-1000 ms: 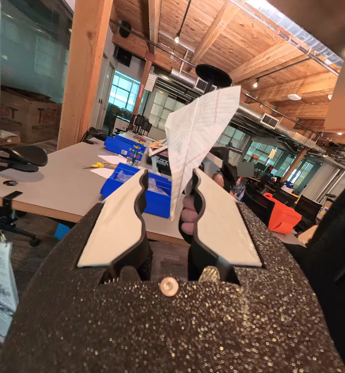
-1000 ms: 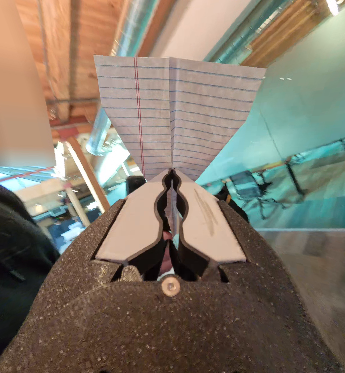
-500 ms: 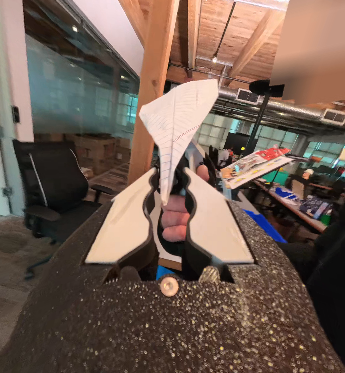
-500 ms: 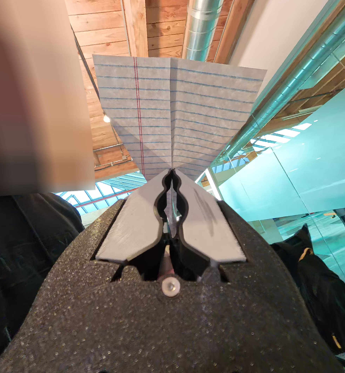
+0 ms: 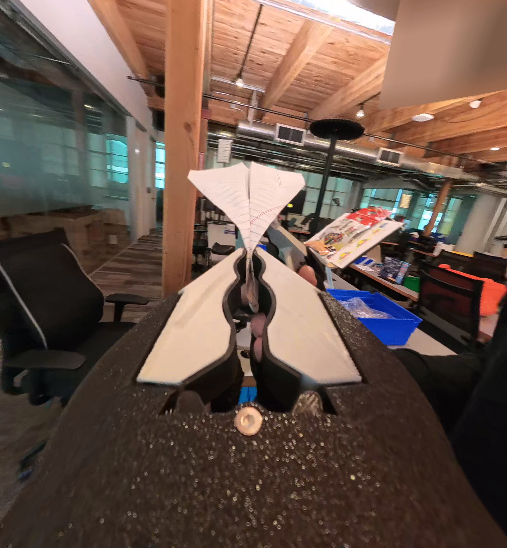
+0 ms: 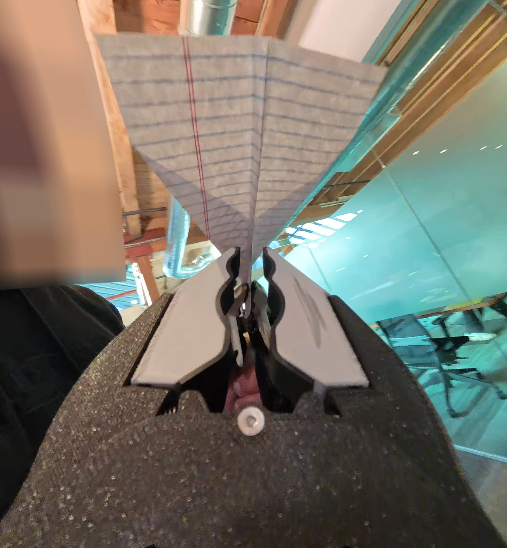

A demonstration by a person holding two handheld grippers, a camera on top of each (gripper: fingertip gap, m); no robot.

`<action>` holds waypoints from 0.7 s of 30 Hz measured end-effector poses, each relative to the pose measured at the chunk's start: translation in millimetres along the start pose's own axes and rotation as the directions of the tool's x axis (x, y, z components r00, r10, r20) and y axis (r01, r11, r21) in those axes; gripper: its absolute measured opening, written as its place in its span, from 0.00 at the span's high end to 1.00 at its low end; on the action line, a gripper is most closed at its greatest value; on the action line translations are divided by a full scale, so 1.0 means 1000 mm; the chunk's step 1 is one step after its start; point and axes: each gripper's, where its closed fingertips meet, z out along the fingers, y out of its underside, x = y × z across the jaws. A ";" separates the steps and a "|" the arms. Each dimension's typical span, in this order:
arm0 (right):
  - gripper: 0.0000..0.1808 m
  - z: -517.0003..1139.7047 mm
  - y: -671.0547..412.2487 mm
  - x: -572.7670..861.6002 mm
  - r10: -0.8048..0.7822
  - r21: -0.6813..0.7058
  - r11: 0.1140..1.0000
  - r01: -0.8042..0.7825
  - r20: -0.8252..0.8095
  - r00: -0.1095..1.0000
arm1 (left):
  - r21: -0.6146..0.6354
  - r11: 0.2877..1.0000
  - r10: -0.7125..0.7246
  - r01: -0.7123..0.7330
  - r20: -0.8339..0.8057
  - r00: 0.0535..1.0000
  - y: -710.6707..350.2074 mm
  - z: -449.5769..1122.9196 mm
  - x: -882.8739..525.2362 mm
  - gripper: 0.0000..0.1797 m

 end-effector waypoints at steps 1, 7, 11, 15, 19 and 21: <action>0.95 0.002 0.001 0.008 -0.015 0.010 1.000 0.015 -0.025 1.000 | -0.003 1.000 -0.020 0.020 -0.028 0.999 0.000 0.001 -0.011 1.00; 1.00 -0.006 -0.021 0.067 -0.109 0.010 0.993 0.114 -0.220 0.969 | 0.011 0.987 -0.160 0.162 -0.118 0.980 0.011 0.026 -0.077 1.00; 0.99 -0.033 -0.055 0.115 -0.154 0.044 0.983 0.178 -0.327 0.932 | -0.049 0.974 -0.226 0.221 -0.161 0.961 0.038 0.064 -0.131 1.00; 0.97 -0.053 -0.095 0.170 -0.194 0.046 0.972 0.231 -0.397 0.897 | -0.097 0.975 -0.212 0.199 -0.160 0.964 0.050 0.113 -0.190 1.00; 0.94 -0.050 -0.150 0.217 -0.210 0.027 0.971 0.238 -0.384 0.899 | -0.145 0.978 -0.173 0.153 -0.141 0.975 0.050 0.167 -0.253 1.00; 0.93 -0.048 -0.172 0.239 -0.255 -0.041 0.965 0.259 -0.379 0.890 | -0.159 0.978 -0.154 0.132 -0.137 0.978 0.056 0.193 -0.280 0.99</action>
